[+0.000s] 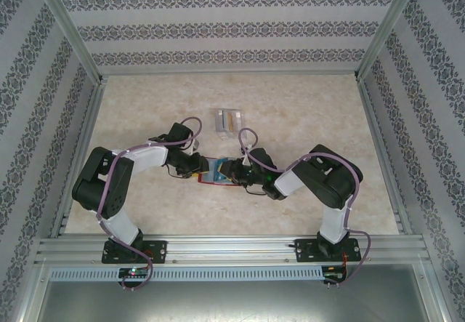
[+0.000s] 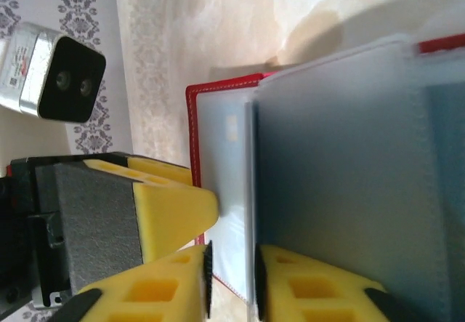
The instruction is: Put the credit cards into the card holder
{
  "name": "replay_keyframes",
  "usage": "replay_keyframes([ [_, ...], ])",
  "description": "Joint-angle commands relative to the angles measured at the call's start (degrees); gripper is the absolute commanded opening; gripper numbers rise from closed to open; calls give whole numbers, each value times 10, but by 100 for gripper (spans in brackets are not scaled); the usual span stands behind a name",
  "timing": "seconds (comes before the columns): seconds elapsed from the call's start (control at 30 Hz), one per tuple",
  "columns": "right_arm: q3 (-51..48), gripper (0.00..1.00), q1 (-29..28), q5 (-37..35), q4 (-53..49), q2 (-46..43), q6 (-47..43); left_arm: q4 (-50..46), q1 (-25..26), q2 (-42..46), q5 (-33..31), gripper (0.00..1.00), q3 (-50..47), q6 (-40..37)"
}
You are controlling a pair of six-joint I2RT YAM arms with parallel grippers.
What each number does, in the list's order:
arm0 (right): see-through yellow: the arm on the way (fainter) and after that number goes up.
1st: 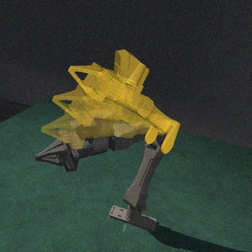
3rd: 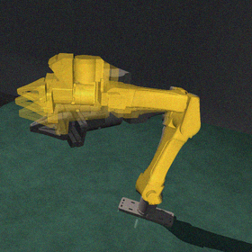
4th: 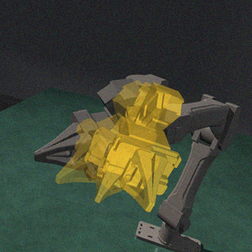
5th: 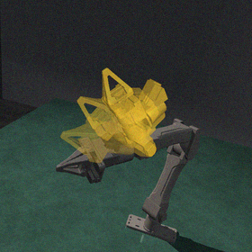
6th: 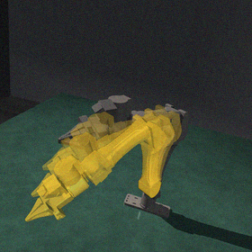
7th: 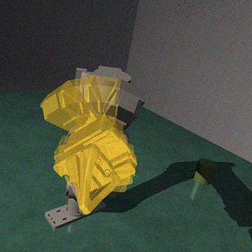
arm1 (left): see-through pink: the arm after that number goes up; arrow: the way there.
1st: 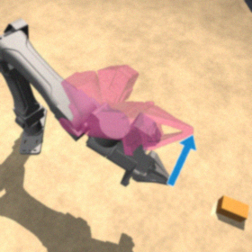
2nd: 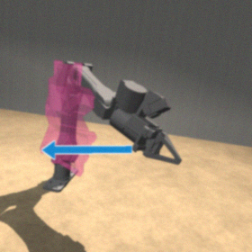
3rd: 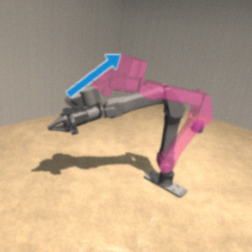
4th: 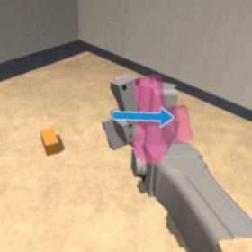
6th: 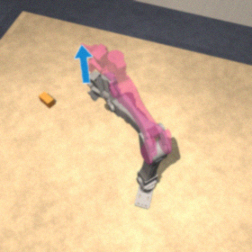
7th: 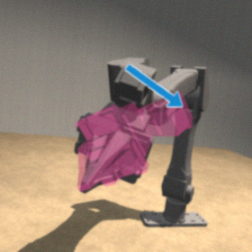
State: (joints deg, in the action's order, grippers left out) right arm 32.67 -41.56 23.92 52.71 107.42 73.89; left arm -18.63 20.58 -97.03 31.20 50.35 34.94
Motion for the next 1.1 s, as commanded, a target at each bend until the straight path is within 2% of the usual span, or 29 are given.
replay_keyframes([
  [0.0,-4,29,-6,-11,-53,4,5,-6,5,0,-8,42,-5,4],
  [0.13,7,39,-10,-23,-140,-21,-19,-16,4,11,-17,46,-5,8],
  [0.53,81,43,-24,-63,-359,-56,-99,-18,-6,17,25,50,-3,16],
  [0.8,174,47,-32,-138,-590,-85,-184,-22,-8,17,31,50,0,14],
  [1.07,240,50,-41,-162,-689,-65,-228,-17,-11,14,32,50,0,13],
])
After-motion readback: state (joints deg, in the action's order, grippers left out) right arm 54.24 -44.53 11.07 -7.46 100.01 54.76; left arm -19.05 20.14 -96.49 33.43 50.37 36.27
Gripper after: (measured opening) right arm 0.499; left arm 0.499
